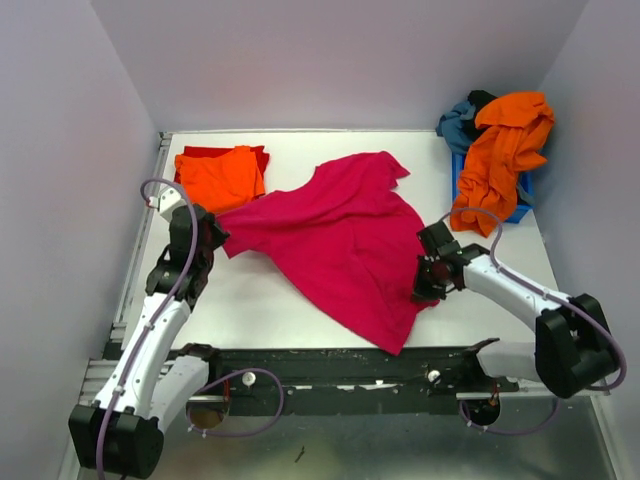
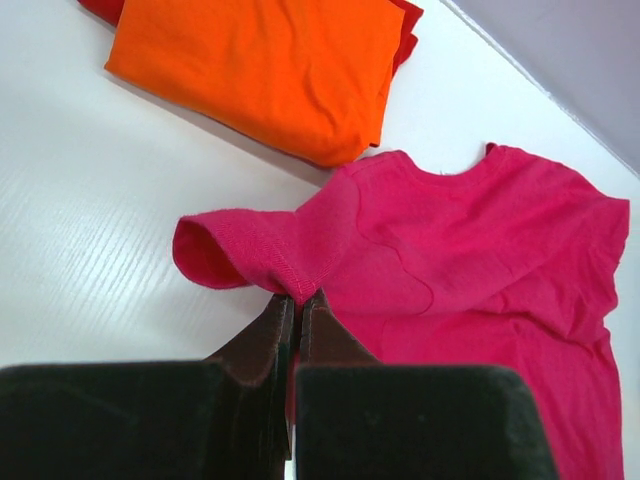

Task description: Fold and stack the t-shirts

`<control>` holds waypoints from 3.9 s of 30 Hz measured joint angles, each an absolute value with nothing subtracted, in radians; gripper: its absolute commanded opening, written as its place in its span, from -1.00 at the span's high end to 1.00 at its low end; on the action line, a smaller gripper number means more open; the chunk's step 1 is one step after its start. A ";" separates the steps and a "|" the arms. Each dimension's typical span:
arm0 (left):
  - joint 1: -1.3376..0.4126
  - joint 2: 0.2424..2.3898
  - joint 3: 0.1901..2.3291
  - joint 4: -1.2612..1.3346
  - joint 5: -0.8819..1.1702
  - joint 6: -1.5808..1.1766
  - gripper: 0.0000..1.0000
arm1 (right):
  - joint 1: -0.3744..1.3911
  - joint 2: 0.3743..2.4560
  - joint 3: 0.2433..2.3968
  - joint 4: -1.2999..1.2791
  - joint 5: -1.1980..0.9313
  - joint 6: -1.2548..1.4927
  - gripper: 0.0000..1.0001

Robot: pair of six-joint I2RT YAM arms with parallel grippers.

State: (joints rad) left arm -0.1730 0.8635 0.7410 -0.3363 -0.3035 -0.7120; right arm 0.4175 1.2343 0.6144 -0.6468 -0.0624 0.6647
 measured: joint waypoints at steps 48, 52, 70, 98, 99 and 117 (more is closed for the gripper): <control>-0.371 0.768 0.439 -0.073 -0.270 -0.808 1.00 | 0.097 1.578 0.910 -0.530 0.130 0.554 0.17; -0.371 0.768 0.447 -0.084 -0.271 -0.802 1.00 | 0.096 1.592 0.888 -0.504 0.130 0.567 0.57; -0.371 0.966 0.931 -0.252 -0.348 -0.690 1.00 | 0.096 1.170 1.122 -0.619 0.178 0.574 0.99; -0.359 1.122 2.232 -0.351 -0.279 -0.290 1.00 | 0.070 0.876 1.984 -0.724 0.033 0.451 0.99; -0.360 1.165 2.280 -0.343 -0.274 -0.285 1.00 | 0.070 0.907 2.003 -0.728 0.037 0.451 0.99; -0.326 1.871 2.415 -0.337 -0.226 -0.278 1.00 | -0.049 1.682 2.283 -0.853 -0.144 0.553 0.99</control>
State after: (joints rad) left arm -0.3264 1.8706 2.4153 -0.3374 -0.2260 -0.2783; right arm -0.0490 1.6825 2.2826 -0.8532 -0.1440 0.5529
